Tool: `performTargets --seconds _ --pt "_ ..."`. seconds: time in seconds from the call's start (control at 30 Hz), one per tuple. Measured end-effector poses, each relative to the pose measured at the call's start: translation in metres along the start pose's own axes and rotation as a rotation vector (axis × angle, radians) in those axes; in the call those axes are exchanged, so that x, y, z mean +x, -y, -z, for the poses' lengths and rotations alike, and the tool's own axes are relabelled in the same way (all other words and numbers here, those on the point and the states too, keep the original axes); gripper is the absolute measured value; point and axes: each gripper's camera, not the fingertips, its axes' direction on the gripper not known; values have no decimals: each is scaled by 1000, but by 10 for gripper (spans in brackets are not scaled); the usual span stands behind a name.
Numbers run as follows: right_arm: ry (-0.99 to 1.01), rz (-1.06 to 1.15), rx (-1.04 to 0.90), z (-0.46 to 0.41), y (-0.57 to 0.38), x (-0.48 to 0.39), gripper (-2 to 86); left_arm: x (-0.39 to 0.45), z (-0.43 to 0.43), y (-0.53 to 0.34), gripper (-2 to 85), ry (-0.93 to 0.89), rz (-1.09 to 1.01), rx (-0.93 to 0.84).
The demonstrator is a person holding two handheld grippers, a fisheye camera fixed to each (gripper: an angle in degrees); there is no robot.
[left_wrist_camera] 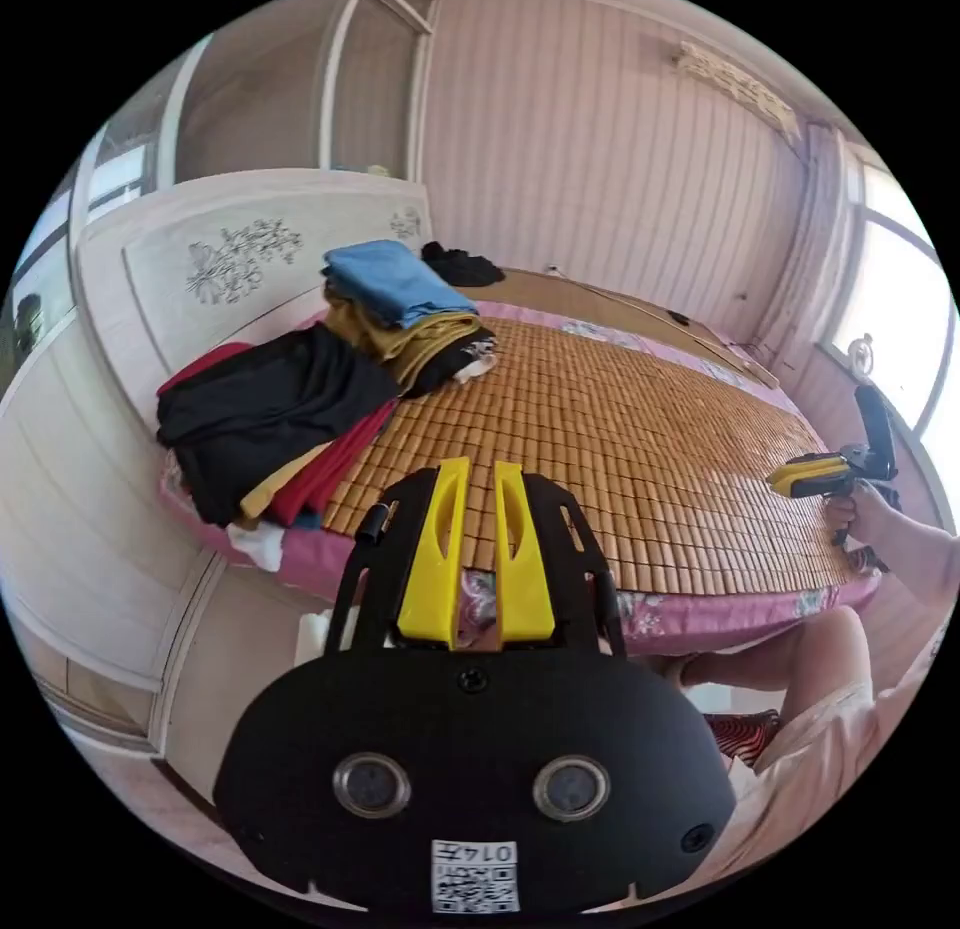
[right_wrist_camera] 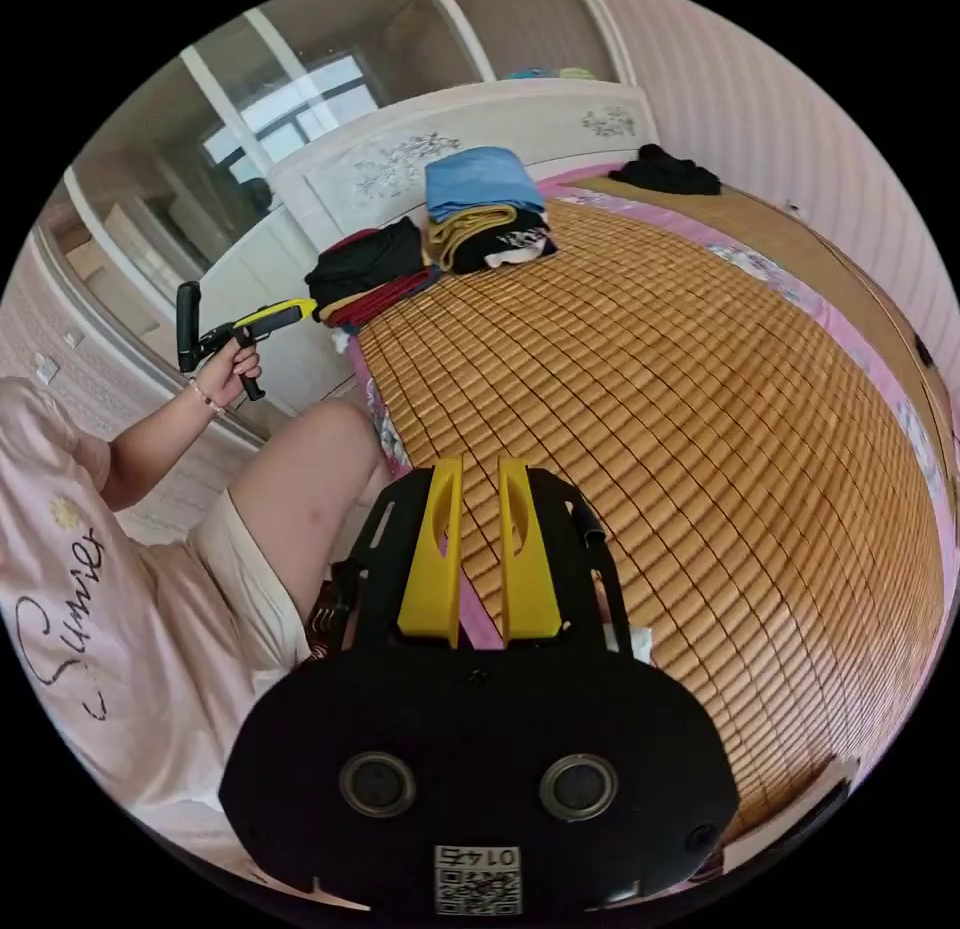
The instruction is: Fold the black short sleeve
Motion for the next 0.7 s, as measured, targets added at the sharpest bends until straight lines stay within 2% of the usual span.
performTargets --seconds 0.13,0.23,0.4,0.5,0.6,0.7 --pt "44 269 -73 -80 122 -64 63 -117 36 -42 53 128 282 77" --pt "36 414 -105 -132 194 -103 75 -183 46 -57 62 145 407 114" --pt "40 456 -120 -211 288 -140 92 -244 41 -45 84 193 436 154" --pt "75 445 -142 -253 331 -156 96 -267 21 -31 98 264 453 116" --pt "217 405 -194 -278 354 -163 97 -287 -2 -24 61 188 498 32" --pt "241 428 -183 -283 354 -164 95 -275 10 -23 5 190 433 68"
